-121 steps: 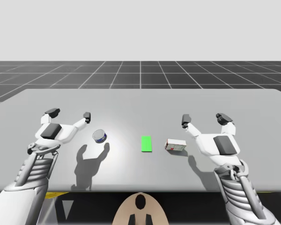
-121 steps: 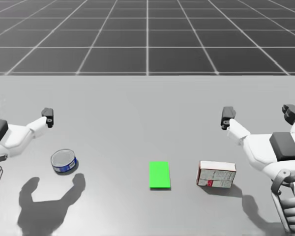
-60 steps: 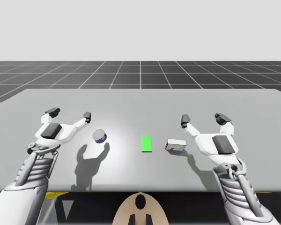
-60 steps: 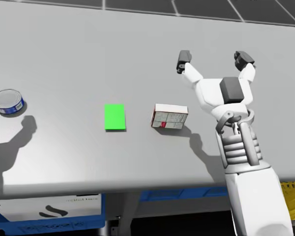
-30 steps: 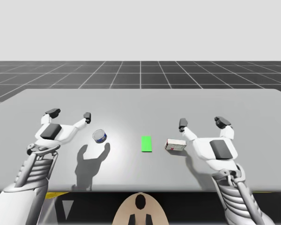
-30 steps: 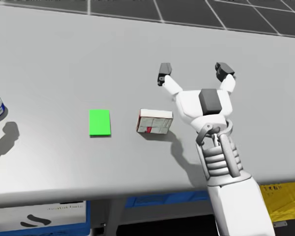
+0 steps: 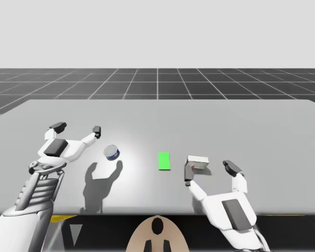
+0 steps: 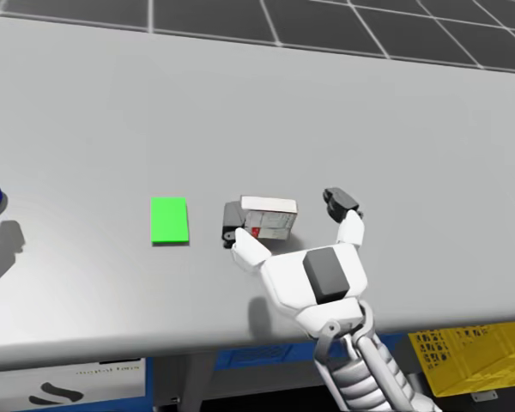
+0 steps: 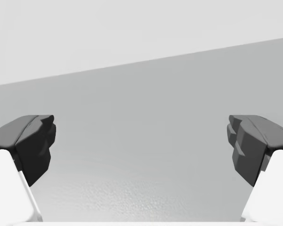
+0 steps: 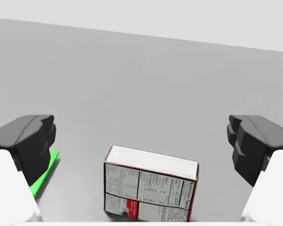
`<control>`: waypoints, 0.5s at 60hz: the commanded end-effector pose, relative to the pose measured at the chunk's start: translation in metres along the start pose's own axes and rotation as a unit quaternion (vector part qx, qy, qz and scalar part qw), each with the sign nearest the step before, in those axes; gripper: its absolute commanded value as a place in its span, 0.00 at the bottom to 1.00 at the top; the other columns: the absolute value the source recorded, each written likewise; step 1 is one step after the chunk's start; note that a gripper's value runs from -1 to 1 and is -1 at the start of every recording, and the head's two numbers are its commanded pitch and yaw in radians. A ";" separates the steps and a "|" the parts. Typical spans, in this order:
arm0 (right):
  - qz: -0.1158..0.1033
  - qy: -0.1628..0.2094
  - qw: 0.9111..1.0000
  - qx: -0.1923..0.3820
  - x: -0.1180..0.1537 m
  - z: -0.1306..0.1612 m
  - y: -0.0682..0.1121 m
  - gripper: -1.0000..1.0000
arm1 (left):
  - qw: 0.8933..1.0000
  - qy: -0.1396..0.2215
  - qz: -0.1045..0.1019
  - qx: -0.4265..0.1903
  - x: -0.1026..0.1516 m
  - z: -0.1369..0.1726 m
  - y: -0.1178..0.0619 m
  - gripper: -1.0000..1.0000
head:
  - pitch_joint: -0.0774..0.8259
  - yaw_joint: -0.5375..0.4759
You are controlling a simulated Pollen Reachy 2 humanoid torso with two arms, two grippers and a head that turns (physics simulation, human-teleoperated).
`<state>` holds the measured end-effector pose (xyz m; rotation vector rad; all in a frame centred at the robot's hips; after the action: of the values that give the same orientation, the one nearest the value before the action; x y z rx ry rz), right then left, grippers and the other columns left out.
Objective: Look at the card. If it is red, pick the object on the left. If it is green, pick the object on the right.
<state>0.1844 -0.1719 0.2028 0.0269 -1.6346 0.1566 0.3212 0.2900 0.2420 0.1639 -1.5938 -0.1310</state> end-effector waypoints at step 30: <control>-0.101 0.103 0.987 -0.070 -0.052 -0.047 0.037 0.00 | 1.000 -0.001 0.000 0.006 -0.002 -0.002 0.002 0.00 | 0.84 0.27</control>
<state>0.2169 -0.1608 0.1498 -0.0193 -1.4573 0.0397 0.3230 0.2923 0.2406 0.1703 -1.5947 -0.1232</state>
